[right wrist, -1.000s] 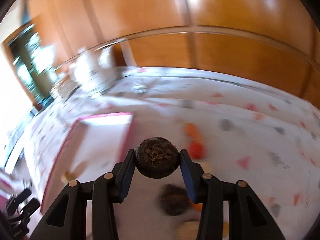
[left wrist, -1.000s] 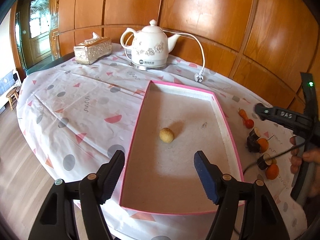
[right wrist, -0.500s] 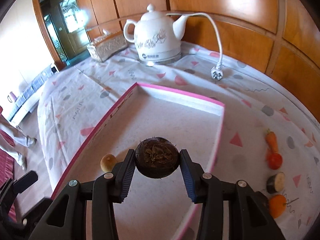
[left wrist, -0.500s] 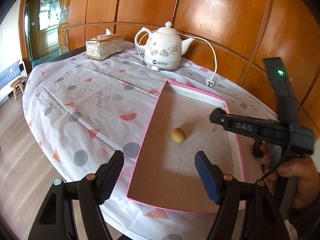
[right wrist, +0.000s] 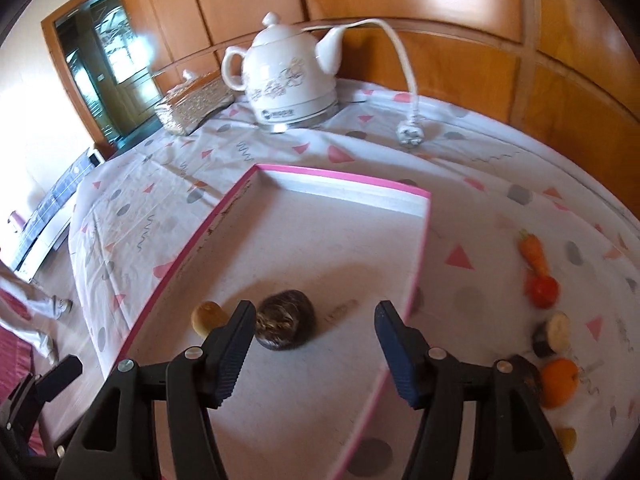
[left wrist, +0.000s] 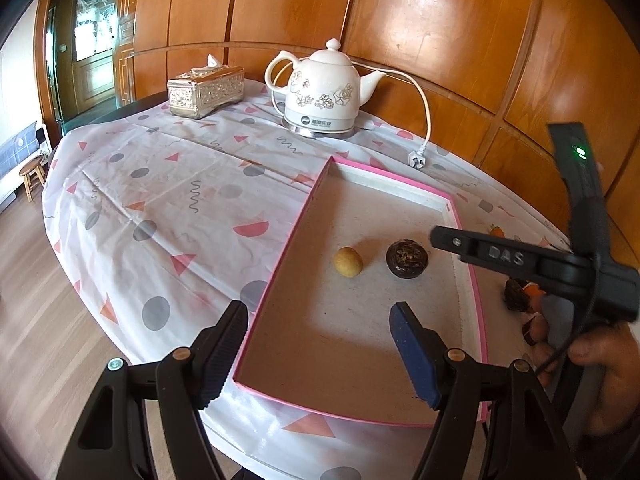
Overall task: Organize fruits
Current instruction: 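Carry the brown fruit into the tray beside the yellow fruit, release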
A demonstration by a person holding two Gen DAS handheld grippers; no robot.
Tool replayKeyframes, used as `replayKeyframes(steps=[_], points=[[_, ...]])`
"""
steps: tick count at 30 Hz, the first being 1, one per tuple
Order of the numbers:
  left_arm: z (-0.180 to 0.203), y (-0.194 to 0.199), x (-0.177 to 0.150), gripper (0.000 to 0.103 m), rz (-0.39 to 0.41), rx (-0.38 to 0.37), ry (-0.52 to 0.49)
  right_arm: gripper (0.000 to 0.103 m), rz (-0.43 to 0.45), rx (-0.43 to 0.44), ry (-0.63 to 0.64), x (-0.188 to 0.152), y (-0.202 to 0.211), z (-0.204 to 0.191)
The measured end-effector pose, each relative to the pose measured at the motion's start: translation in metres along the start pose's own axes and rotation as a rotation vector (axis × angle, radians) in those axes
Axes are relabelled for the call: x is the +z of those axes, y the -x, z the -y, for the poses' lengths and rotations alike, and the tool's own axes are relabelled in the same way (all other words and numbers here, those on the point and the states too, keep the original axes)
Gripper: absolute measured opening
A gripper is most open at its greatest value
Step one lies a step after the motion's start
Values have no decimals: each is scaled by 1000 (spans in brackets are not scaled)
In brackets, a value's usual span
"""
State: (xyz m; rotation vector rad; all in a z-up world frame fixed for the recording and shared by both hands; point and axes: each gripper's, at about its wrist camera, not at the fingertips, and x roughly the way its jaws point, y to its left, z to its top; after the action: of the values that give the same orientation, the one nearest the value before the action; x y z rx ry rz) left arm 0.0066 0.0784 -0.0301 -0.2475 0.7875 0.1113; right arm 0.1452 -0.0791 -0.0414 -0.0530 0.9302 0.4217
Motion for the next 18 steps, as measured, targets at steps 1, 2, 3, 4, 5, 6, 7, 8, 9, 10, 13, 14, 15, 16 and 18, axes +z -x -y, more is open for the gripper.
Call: replayKeyframes(steps=[1, 2, 3, 4, 5, 6, 7, 8, 9, 10, 13, 14, 15, 16, 18], points=[[1, 0, 0, 74, 0, -1, -2, 62, 11, -8, -3, -2, 5, 2], [2, 1, 0, 74, 1, -2, -6, 62, 29, -19, -4, -5, 11, 3], [3, 1, -1, 74, 0, -3, -9, 62, 47, -35, -1, -9, 18, 4], [4, 2, -1, 74, 1, -5, -12, 62, 60, -51, 2, -13, 23, 6], [6, 2, -1, 74, 2, -6, -16, 62, 67, -62, 2, -15, 27, 7], [7, 3, -2, 74, 3, -8, -21, 62, 75, -71, 1, -19, 31, 8], [9, 4, -2, 74, 6, -10, -26, 62, 84, -79, -1, -23, 36, 10], [10, 5, -2, 74, 8, -11, -30, 62, 94, -92, -3, -27, 40, 13], [12, 6, -3, 74, 9, -13, -34, 62, 103, -109, -5, -31, 45, 15], [13, 6, -3, 74, 9, -14, -37, 62, 108, -118, -8, -34, 48, 17], [16, 7, -3, 74, 11, -18, -46, 63, 129, -149, -26, -47, 59, 26], [17, 8, -3, 74, 10, -19, -49, 62, 136, -161, -33, -51, 63, 30], [17, 8, -3, 74, 10, -18, -51, 63, 141, -174, -46, -56, 68, 36], [18, 8, -4, 74, 10, -19, -52, 63, 144, -182, -62, -59, 71, 41], [20, 8, -4, 74, 10, -21, -58, 63, 147, -195, -88, -66, 76, 50]])
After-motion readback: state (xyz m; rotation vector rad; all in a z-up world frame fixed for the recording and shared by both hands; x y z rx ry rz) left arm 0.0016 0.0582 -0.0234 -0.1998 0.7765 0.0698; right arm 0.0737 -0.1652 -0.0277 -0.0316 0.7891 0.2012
